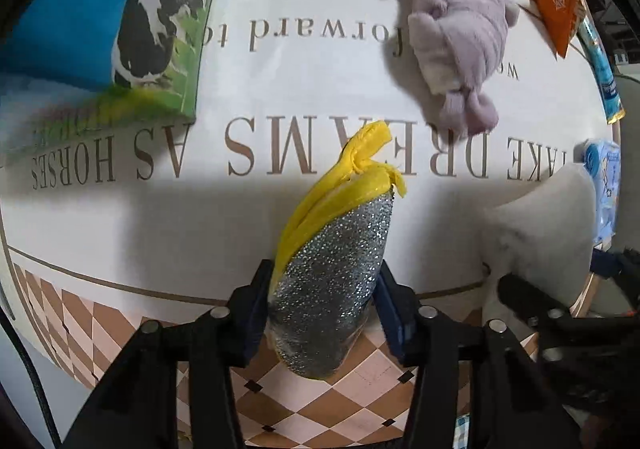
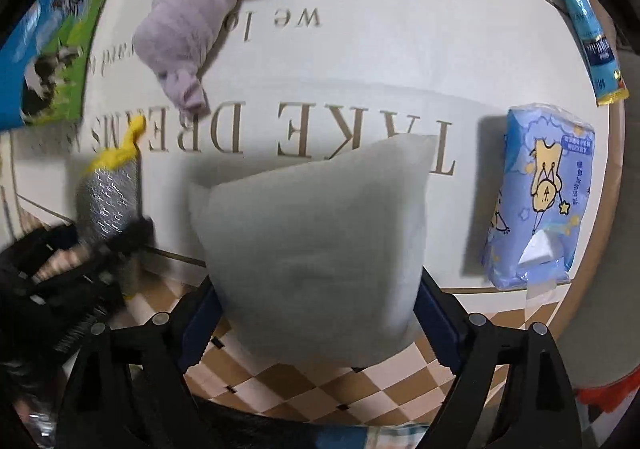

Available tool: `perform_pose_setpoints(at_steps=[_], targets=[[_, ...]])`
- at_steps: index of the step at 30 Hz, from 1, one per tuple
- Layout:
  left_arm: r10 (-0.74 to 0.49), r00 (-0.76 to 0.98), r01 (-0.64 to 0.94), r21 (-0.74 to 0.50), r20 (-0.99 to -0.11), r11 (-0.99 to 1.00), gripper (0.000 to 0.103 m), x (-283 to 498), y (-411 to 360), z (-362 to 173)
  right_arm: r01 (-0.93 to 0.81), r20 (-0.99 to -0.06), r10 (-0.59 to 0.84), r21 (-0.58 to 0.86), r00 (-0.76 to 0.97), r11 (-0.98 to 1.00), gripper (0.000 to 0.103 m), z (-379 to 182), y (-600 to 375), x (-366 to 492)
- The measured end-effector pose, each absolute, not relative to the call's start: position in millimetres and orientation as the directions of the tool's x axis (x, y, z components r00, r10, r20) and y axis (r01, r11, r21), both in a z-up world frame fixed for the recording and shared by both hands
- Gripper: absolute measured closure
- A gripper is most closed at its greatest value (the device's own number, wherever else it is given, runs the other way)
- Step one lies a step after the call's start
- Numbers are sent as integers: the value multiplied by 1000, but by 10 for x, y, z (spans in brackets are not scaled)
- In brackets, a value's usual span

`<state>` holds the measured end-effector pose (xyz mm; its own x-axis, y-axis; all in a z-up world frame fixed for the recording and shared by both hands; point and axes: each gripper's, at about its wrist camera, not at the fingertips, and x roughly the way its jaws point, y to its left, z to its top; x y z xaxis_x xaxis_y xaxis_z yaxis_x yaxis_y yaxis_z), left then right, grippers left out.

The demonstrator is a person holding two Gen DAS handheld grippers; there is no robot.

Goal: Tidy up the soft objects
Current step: 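Grasp the silver sponge with left tool while right tool grasps the white cotton bag, then carry sponge and cotton bag into the box and open both tools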

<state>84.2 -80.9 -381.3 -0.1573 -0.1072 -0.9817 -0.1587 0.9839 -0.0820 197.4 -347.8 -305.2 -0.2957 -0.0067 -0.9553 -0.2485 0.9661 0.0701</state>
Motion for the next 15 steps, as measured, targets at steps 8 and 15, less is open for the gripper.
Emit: perform_pose_setpoints(at_steps=[8,15], targets=[[-94,-82,-122,-84,-992,989,61,699,-889,-2865,-103,-959,106,138,-264,985,34,-2480,-3889,2197],[-117,114,-157,-134,-987,978,61,766,-374,-1613,-102,-956,263,276,-130,956,34,-1347,-3619,2187]])
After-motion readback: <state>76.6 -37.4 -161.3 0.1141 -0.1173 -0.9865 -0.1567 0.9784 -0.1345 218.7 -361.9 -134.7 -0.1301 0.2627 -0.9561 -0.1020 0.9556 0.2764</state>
